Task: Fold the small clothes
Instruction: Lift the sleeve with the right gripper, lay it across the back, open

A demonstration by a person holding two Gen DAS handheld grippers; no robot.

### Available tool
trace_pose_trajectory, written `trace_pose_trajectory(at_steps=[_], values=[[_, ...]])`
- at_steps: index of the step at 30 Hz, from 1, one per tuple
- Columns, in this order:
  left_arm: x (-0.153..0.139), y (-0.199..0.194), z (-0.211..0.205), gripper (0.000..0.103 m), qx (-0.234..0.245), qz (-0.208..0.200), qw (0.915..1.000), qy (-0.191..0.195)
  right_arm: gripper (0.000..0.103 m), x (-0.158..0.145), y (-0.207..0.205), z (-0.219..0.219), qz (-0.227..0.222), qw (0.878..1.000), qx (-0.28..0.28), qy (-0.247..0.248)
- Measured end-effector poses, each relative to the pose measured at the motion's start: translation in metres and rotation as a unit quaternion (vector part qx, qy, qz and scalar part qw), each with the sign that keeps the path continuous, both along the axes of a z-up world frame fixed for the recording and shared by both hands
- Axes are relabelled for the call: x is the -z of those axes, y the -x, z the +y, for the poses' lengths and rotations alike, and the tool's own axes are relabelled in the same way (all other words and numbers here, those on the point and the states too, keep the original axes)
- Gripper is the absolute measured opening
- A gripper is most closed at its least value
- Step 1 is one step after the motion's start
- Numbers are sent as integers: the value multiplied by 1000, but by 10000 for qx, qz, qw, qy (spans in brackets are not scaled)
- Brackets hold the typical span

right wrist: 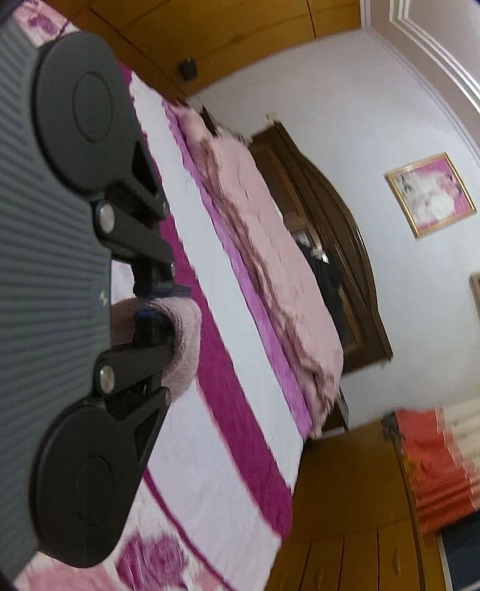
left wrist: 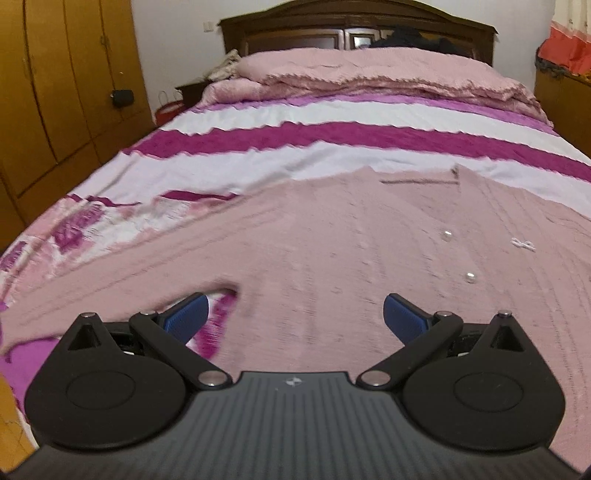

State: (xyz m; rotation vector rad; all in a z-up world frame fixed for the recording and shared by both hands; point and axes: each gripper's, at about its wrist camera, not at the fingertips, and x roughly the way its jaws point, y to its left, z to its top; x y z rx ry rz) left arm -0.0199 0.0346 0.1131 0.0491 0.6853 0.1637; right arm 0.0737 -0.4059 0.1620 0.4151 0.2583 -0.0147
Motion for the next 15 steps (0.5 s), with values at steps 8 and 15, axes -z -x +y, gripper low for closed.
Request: trace_pose_trajectory(at_steps=[8,15], values=[[-14,14,56,103,-348,-203,9991,116,9,-15,-25,121,-292,9960,-821,195],[-7,23,95,103,-636,-201,9974,270,9,43,-39,226,291,9779,-2059,224]])
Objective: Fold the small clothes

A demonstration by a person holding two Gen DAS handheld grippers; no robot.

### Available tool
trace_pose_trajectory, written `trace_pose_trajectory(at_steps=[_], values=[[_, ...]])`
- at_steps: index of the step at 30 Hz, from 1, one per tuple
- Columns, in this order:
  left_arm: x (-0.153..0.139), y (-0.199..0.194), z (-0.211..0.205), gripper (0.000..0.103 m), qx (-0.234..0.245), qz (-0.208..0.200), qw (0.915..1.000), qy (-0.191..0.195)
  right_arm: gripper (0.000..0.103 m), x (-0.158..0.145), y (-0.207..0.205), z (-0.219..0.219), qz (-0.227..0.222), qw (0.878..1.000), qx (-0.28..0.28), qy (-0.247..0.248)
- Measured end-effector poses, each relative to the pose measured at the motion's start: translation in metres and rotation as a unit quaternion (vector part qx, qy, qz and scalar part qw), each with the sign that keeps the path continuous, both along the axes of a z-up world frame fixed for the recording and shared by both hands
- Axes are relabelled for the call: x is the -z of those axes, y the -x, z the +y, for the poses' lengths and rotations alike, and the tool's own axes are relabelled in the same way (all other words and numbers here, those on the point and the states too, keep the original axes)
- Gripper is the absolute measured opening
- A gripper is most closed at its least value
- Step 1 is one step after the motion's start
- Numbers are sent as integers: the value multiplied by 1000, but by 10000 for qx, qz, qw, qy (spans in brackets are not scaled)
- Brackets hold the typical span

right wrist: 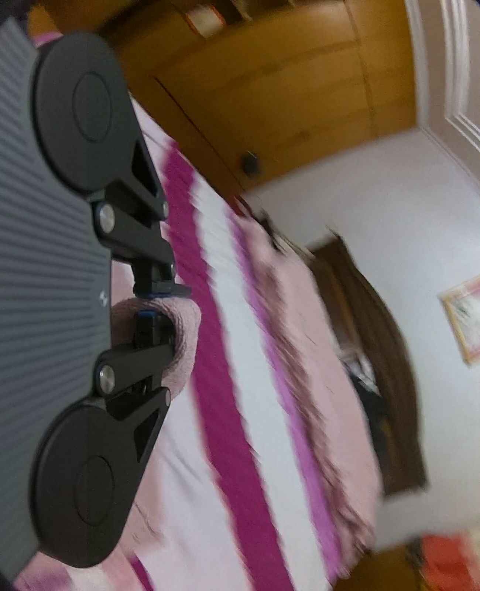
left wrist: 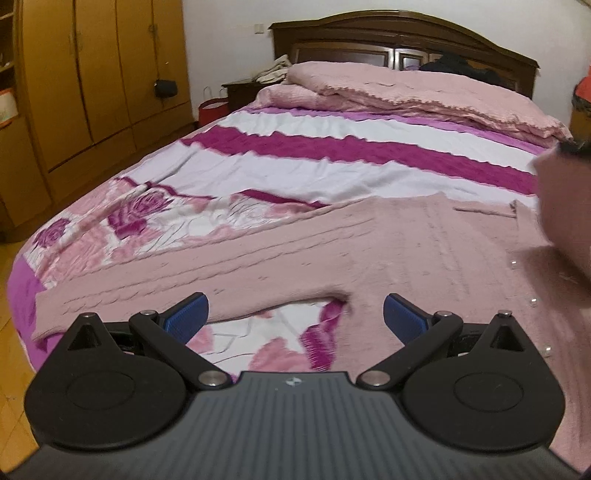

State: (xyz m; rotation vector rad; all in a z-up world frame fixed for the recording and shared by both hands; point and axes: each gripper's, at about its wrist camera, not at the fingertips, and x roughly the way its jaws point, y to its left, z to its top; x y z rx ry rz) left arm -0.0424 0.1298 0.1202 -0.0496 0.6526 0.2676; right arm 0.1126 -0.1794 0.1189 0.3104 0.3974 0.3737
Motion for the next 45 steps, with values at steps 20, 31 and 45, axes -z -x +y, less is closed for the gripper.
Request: trace_pose_trajectory(at_steps=[20,31,45], values=[[27,-25,0,103,341,174,9990,218,70,71,27,35,1192,9854,-1194,240],[20,-66,-95,103,1704,65,9853,71,70,59,72,-81,781,9953,434,368],[70,-148,-214,99,2813,347,9421,-1790,70,70,30,-143,1074,9854,1076,766]])
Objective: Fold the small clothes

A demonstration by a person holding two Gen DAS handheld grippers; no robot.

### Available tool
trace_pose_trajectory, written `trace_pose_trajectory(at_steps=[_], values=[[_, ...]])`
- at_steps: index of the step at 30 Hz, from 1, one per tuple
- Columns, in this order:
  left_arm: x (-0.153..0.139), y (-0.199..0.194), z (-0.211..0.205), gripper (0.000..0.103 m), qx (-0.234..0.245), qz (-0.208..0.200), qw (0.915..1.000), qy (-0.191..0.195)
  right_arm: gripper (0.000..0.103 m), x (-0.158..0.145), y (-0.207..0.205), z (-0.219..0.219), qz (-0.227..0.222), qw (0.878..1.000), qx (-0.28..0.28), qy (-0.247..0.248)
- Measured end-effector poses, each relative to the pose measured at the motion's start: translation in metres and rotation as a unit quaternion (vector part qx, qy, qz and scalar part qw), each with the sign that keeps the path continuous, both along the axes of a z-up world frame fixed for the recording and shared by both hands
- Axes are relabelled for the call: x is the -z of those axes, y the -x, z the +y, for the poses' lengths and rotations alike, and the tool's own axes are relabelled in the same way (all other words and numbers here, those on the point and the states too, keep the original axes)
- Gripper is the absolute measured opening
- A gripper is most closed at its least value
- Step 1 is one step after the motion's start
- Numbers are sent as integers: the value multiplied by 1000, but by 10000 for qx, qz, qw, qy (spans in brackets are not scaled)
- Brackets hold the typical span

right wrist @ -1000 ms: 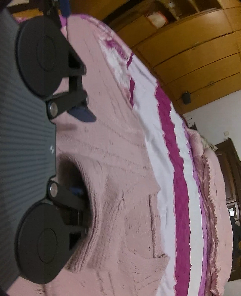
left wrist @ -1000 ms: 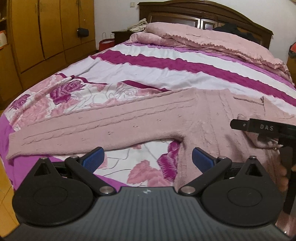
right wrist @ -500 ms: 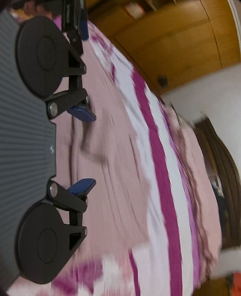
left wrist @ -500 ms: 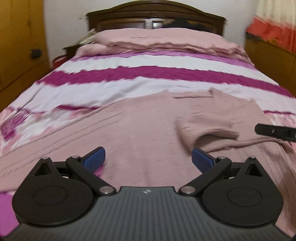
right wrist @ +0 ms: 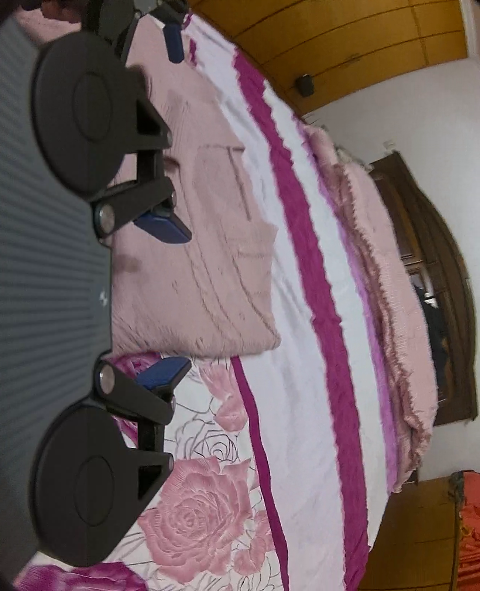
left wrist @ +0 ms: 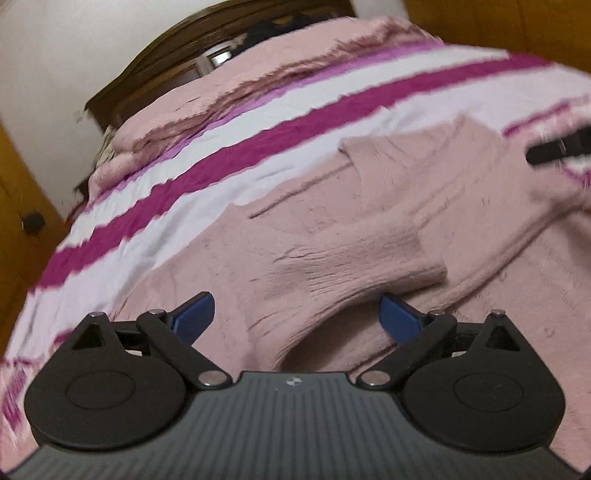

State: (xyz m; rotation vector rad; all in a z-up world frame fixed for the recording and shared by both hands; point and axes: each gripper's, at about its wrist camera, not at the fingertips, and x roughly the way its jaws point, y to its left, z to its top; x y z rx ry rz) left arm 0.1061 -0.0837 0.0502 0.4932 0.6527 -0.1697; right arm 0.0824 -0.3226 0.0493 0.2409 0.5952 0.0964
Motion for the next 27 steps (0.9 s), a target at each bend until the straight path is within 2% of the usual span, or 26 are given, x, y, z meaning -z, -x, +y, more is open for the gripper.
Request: trace_pose_trajectory(at_steps=[3,6,8,9,10,12,14,18,21,24,27], values=[[10,-3,-13,99,193,-219,9991,-306,70,-4,-15,-4,30,9997,-108,202],[16,-9,-20,97,162,-503,9981,-324,70,-3,-32,-11,144,9998,-151,19],[19,-9,-23,84,172,-639,9976,-198,70,-1,-40,-17,196,9996,-96,-186],[20,-10,-24,66,197,-672,9975,-106,70,0,-43,-18,206,9995,-67,-214],[21,-10,-25,40,222,-685,9974,-19,70,2,-46,-18,207,9996,-45,-203],[19,-10,-24,17,175,-746,9970,100,70,6,-51,-16,220,9996,-50,-142],[8,-3,-14,15,-59,-940,9949,371,70,14,-56,-13,305,9994,-82,-127],[-14,-5,28,15,-886,-1166,9856,846,71,26,-61,-4,346,9993,-126,-28],[-13,-19,63,15,-1388,-948,9808,987,71,28,-60,1,273,9995,-150,108],[-1,-28,100,15,-1942,-615,9712,1234,71,27,-61,0,284,9994,-164,97],[10,-23,127,16,-2249,-384,9621,1496,71,27,-64,-3,282,9994,-197,56]])
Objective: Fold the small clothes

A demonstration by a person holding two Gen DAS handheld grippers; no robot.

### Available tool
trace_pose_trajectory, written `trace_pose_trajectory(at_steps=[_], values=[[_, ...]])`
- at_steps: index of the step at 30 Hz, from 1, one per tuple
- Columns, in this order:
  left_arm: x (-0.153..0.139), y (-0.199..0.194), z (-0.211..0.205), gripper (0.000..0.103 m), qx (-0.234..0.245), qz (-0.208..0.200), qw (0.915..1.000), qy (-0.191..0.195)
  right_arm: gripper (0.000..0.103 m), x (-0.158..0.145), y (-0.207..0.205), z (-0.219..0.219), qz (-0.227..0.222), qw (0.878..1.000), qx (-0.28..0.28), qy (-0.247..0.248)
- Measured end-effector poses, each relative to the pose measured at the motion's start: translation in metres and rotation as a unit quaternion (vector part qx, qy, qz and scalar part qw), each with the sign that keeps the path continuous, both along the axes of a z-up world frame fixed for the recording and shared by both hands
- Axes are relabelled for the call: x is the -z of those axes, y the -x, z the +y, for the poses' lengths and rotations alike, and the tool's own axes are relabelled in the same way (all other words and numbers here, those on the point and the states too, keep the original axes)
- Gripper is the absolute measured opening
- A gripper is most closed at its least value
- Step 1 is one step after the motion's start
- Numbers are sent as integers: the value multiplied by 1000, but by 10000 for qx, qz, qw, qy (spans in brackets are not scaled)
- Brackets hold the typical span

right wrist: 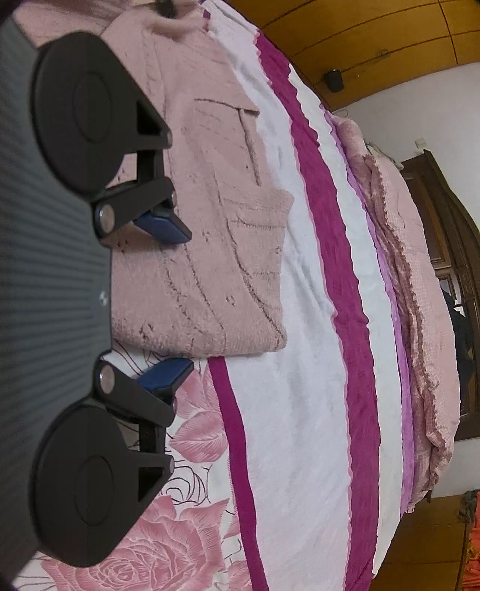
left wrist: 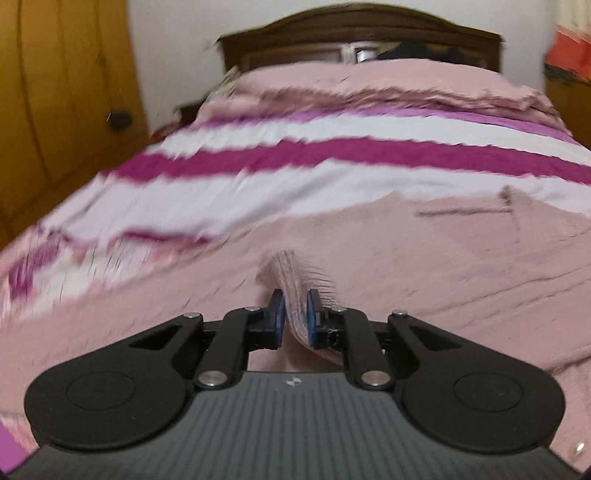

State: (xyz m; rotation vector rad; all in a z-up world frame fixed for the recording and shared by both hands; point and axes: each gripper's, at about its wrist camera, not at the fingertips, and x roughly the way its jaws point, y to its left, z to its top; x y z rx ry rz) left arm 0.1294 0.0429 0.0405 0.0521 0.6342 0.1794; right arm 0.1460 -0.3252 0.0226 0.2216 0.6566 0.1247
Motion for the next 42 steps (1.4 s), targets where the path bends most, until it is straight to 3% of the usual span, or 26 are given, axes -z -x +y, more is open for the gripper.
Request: trace_pose_trajectory(at_steps=[2,7,11,15,16,18,21,23,26,31,34,38,42], values=[[5,5,18,16,-47,124,9994,330,71,0,-3,-2,-31,9999,-14,-128],[11,25,48,35,-175,129,9961,857,71,4,-19,-16,8,9954,175,-947],[5,35,52,40,-124,121,9942,1064,70,3,-31,-15,12,9957,138,-916],[1,34,53,46,-179,71,9925,1211,53,2,-38,-7,29,9979,-20,-646],[3,31,52,46,-193,113,9926,1192,47,3,-38,-6,29,9980,-52,-625],[8,22,50,43,-160,217,9937,1087,24,2,-37,-4,19,9988,-3,-499],[7,21,41,17,-304,209,9967,728,19,-2,-30,-4,-258,9986,293,-345],[4,26,33,15,-405,174,9983,392,18,-3,-24,-4,-477,9971,557,-211],[8,27,30,15,-521,368,9980,12,19,8,-30,-7,-298,9965,729,-297],[6,26,34,15,-526,467,9975,100,21,10,-34,-10,-183,9965,739,-354],[1,32,33,16,-411,435,9980,215,31,0,-31,-13,-60,9967,727,-365],[-5,42,33,17,-312,481,9979,315,47,-20,-8,-13,-161,9972,676,-278],[-15,57,42,24,-337,480,9961,662,47,-39,24,-9,-231,9987,414,-169]])
